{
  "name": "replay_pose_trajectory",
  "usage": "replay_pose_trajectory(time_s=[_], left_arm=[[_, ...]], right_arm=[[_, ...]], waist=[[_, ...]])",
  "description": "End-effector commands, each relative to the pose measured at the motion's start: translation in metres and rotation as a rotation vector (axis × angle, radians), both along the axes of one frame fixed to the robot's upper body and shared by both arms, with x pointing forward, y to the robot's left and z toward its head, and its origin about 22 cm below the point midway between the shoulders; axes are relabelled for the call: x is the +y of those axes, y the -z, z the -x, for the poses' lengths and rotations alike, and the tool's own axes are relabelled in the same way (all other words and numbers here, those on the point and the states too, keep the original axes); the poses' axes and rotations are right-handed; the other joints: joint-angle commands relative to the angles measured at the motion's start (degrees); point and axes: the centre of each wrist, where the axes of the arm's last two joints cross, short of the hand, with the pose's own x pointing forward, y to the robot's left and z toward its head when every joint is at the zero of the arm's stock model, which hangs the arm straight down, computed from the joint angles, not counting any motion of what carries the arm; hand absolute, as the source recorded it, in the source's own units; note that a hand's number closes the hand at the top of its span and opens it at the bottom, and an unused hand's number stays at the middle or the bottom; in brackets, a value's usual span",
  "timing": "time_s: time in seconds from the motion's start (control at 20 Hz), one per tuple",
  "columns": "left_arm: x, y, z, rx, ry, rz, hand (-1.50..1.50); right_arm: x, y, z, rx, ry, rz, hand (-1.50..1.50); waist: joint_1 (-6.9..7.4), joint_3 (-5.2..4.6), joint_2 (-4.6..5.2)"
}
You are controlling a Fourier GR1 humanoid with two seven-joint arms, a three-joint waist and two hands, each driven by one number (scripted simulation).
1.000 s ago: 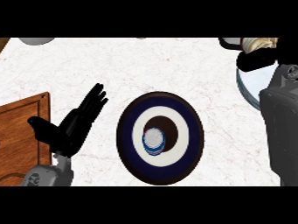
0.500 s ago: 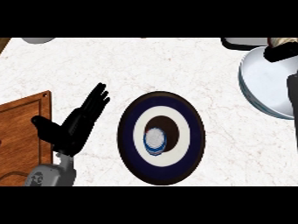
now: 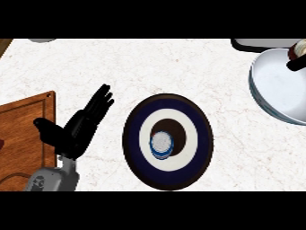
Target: Pick the cupcake from the plate and place it in the bowl
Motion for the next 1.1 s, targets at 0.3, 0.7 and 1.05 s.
replay_pose_trajectory(time_s=[0.3,0.7,1.05], left_arm=[[0.007,0.014,0.013,0.022,-0.011,0.003,0.0],[0.007,0.003,0.0,0.014,-0.037,0.005,0.0],[0.016,0.015,0.014,0.05,-0.087,0.015,0.0]], right_arm=[[-0.029,0.043,0.004,-0.24,-0.052,-0.232,-1.5],[0.002,0.018,0.009,-0.859,-0.183,-0.357,-1.5],[0.038,0.032,0.063,-1.046,-0.338,-0.46,-1.5]], waist=[[-0.11,0.03,-0.15],[-2.77,0.0,-1.23],[-5.39,-0.17,-2.39]])
